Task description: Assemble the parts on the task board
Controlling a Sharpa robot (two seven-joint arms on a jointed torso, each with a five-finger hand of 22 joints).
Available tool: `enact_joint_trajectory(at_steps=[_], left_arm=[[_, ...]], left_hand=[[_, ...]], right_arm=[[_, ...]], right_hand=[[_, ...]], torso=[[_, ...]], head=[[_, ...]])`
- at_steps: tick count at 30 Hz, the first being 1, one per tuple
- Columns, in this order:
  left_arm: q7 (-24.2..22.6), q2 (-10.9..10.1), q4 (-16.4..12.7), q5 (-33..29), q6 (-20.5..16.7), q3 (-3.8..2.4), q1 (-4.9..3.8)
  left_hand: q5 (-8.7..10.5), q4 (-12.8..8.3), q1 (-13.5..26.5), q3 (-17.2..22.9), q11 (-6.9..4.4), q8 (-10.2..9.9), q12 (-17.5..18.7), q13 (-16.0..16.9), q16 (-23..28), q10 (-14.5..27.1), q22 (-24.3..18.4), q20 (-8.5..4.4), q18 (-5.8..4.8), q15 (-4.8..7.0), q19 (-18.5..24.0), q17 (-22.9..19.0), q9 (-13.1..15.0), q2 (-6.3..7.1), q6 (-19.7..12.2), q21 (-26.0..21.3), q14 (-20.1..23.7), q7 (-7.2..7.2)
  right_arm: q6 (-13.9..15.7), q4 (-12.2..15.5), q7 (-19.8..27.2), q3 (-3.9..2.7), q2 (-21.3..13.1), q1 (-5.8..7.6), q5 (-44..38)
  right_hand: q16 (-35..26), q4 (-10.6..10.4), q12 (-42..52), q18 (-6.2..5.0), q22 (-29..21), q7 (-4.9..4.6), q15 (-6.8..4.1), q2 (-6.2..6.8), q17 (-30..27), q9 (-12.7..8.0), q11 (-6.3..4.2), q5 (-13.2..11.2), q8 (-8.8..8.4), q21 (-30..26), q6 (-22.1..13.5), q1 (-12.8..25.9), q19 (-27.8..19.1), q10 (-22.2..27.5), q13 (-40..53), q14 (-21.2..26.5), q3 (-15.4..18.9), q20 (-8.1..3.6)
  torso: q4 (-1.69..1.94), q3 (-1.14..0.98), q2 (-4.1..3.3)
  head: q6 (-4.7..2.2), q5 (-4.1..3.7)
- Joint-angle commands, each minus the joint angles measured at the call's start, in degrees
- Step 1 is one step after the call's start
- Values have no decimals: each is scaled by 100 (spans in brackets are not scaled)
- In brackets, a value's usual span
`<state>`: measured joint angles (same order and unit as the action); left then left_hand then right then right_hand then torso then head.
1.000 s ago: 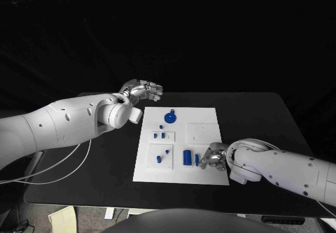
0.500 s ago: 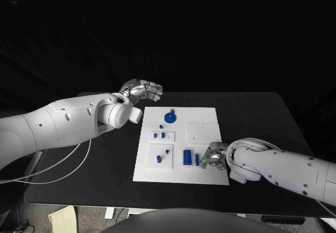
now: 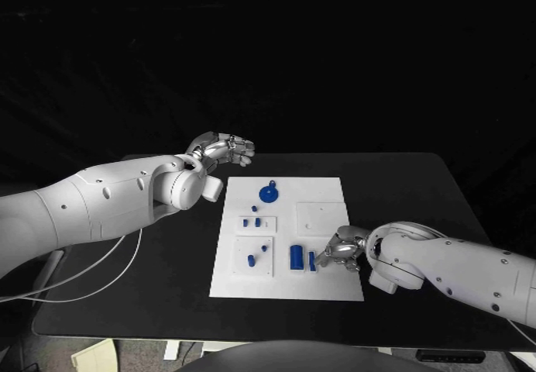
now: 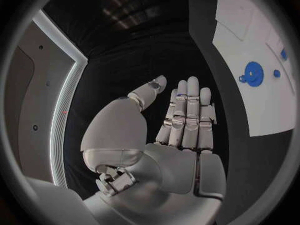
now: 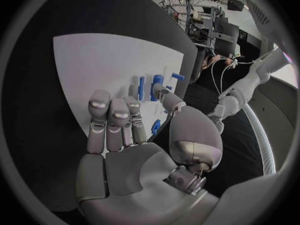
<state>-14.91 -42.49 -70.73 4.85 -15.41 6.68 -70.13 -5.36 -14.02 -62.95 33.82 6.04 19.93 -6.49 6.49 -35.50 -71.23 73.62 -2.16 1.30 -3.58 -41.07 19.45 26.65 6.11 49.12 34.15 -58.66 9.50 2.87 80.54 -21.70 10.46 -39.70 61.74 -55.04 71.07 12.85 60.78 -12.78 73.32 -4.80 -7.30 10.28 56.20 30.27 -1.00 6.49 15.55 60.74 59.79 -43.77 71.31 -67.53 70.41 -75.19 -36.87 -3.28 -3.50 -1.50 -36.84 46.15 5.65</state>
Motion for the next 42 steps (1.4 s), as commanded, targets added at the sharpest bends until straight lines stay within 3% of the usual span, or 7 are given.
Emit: enact_joint_trajectory(at_steps=[1, 8, 16, 24, 30, 36, 42], left_arm=[[-73, 39, 64, -71, 143, -3, -9], [-124, 75, 274, -71, 182, -5, -10], [-137, 145, 525, -109, 222, -6, -10], [-130, 201, 720, -86, 290, -4, -9], [-180, 250, 851, -94, 327, -4, -8], [-313, 444, 1174, -139, 420, -7, -6], [-493, 585, 1497, -317, 496, -19, -8]], left_hand=[[35, 36, 43, 1, -10, 32, -11, -8, 32, 20, 9, 10, 58, -6, -29, 6, -8, 22, -39, -28, -49, -6], [35, 36, 43, 1, -11, 33, -12, -7, 37, 18, 10, 10, 58, -7, -29, 9, -9, 19, -39, -30, -46, -6], [35, 37, 42, 2, -15, 36, -17, -5, 47, 9, 12, 10, 58, -9, -29, 17, -9, 11, -36, -35, -43, -7], [36, 19, 20, 4, -20, 39, -23, -4, 53, 0, 21, 5, 65, 0, -47, 47, -13, 4, -38, -38, -70, -8], [48, 24, 40, -9, -12, 35, -14, -10, 109, 17, 25, 17, 60, -20, -36, 62, -21, 10, -52, -63, -24, -2], [35, 11, 41, -9, 21, 12, 35, -36, 291, 96, 40, 90, 77, -108, 23, 80, -47, -8, -103, -132, 153, 19], [45, 2, 72, -14, 70, -45, 215, -126, 673, 345, 20, 266, 115, -284, 241, 51, -99, -18, -219, -338, 592, -10]], right_arm=[[184, -87, 836, -75, -41, 85, 429], [600, -660, 1829, -260, 24, 311, 1279], [919, -1279, 2389, -465, 201, 419, 1728], [1134, -1548, 2815, -642, 357, 445, 1910], [1216, -1811, 3116, -774, 520, 449, 2460], [1043, -2445, 3348, -902, 850, 445, 3246], [722, -2975, 3568, -1032, 1147, 395, 3836]], right_hand=[[-54, 156, -5, -222, -20, -106, 67, -25, -11, -2, 47, 166, -78, -63, -255, -65, -96, 86, 15, 62, 246, 2], [-90, 327, -3, -222, -37, -149, 103, -159, -14, 16, 80, 432, -111, -111, -389, -129, -156, 130, 6, 103, 523, 5], [-234, 377, -87, -222, -81, -168, 110, -379, -60, 47, 103, 667, -117, -256, -479, -467, -330, 294, -47, 252, 724, 9], [-300, 379, -133, -222, -101, -180, 119, -422, -99, 60, 114, 694, -118, -319, -513, -705, -386, 349, -101, 291, 771, 37], [-762, 381, -632, -222, -242, -248, 203, -464, -365, 76, 178, 847, -140, -770, -613, -729, -919, 661, -546, 757, 922, 218], [-1759, 380, -1518, -101, -694, -375, 452, -516, -946, 105, 341, 867, -153, -1722, -750, -732, -1669, 1118, -1470, 1372, 906, 600], [-3293, 378, -2970, 131, -1388, -544, 1078, -620, -1797, 95, 676, 853, -208, -2993, -1012, -780, -2720, 1565, -3004, 2154, 686, 1016]], torso=[[0, 9, 73], [-1, 31, 235], [-13, 36, 401], [-3, 19, 458], [-3, 27, 466], [6, 39, 478], [8, 46, 512]], head=[[-149, -98], [-341, -162], [-453, -178], [-489, -151], [-515, -169], [-654, -253], [-884, -321]])
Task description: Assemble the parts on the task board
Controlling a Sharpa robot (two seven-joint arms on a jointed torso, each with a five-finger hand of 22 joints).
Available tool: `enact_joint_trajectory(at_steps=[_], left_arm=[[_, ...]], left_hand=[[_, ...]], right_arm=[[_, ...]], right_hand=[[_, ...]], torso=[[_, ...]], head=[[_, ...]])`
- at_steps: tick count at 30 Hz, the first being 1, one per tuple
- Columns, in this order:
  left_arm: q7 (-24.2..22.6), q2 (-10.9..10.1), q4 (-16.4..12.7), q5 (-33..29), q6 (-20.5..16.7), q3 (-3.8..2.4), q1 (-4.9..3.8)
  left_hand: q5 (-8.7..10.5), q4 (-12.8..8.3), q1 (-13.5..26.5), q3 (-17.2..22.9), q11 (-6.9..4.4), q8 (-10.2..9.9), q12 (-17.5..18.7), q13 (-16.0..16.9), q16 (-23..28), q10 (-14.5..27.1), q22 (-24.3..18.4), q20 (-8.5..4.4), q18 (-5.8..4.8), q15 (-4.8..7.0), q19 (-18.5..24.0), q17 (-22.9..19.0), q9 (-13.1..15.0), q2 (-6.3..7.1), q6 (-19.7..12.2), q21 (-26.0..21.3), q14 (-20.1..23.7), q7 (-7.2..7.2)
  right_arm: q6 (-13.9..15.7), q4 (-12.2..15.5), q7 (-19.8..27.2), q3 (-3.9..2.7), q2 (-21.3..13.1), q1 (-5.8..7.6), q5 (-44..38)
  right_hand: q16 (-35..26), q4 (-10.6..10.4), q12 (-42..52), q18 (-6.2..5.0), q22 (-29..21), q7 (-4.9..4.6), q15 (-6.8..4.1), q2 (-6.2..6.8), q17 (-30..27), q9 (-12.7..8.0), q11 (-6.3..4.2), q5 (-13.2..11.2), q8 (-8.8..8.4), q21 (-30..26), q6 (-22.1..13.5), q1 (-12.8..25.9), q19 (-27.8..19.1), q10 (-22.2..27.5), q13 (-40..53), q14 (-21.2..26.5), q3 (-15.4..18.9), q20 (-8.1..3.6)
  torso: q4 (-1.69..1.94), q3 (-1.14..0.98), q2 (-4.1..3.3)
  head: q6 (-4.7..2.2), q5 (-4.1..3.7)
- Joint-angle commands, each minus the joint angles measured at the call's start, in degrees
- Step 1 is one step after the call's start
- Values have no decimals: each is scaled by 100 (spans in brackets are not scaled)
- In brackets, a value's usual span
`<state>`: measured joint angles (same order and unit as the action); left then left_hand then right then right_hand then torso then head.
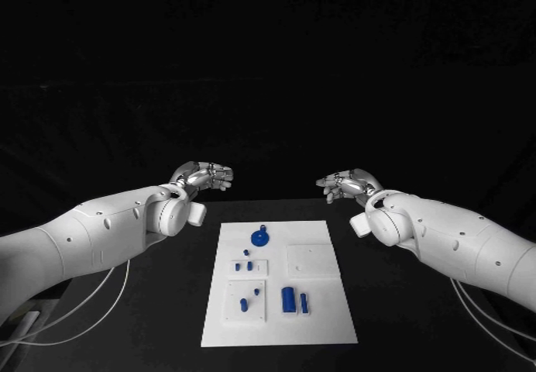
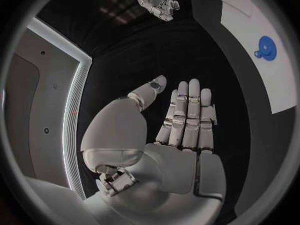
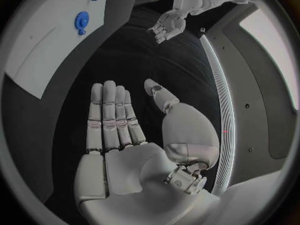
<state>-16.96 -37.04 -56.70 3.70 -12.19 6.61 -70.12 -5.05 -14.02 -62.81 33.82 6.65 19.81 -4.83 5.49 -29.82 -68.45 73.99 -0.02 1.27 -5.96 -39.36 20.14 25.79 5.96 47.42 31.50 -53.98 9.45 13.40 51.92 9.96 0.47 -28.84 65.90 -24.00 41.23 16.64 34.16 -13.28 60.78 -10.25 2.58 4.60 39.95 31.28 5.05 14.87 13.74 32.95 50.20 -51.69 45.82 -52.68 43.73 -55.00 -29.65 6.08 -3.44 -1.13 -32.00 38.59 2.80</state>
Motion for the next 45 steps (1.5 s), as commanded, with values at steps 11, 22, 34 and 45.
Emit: enact_joint_trajectory(at_steps=[11, 22, 34, 45], left_arm=[[-514, 462, 696, -526, 416, -28, -1], [-376, 419, 550, -401, 156, -43, 40], [-771, -96, -1136, -388, -1301, -312, 456], [-1185, -636, -2904, -374, -2828, -594, 892]], left_hand=[[77, -48, 473, -574, -41, -312, 121, -171, 795, 1215, -208, 393, -127, -358, 1090, -206, -120, 62, -635, -886, 1149, -246], [505, 1402, 6281, -3382, -665, -1981, 483, -549, 2982, 6845, -3048, 2, -127, 596, 3936, -2014, -2579, -596, -4742, -3150, 5398, -945], [505, 1402, 6281, -3382, -665, -1981, 483, -549, 2982, 6845, -7399, 2, -127, 596, 3936, -2014, -2579, -596, -4742, -3150, 5398, -945], [505, 1402, 6281, -3382, -665, -1981, 483, -549, 2982, 6845, -7399, 2, -127, 596, 3936, -2014, -2579, -596, -4742, -3150, 5398, -945]], right_arm=[[-625, -567, 642, -449, 294, -242, 987], [-330, -455, 513, -445, 205, -254, 909], [1017, 1231, 1095, -288, -503, -380, 1499], [2549, 3149, 1757, -109, -1310, -525, 2171]], right_hand=[[-1947, -8, -2060, 333, -686, 64, 610, -174, -1247, -202, 404, 58, -68, -1269, -370, 82, -1124, -132, -2670, 690, 370, 460], [-4123, -1664, -3416, 1328, -6078, 1025, -258, -460, -3995, -3128, -505, -1487, -1374, -3295, -5020, 5169, -4582, 5268, -4373, 5500, 2965, -608], [-4123, -1664, -3416, 1328, -6078, 1025, -258, -460, -3995, -3128, -505, -1487, -1374, -3295, -5020, 5169, -4582, 5268, -4373, 5500, 2965, -608], [-4123, -1664, -3416, 1328, -6078, 1025, -258, -460, -3995, -3128, -505, -1487, -1374, -3295, -5020, 5169, -4582, 5268, -4373, 5500, 2965, -608]], torso=[[9, -37, 122], [78, -11, 117], [344, 113, 82], [344, 113, 82]], head=[[-419, -24], [-443, -70], [-421, -280], [-421, -280]])
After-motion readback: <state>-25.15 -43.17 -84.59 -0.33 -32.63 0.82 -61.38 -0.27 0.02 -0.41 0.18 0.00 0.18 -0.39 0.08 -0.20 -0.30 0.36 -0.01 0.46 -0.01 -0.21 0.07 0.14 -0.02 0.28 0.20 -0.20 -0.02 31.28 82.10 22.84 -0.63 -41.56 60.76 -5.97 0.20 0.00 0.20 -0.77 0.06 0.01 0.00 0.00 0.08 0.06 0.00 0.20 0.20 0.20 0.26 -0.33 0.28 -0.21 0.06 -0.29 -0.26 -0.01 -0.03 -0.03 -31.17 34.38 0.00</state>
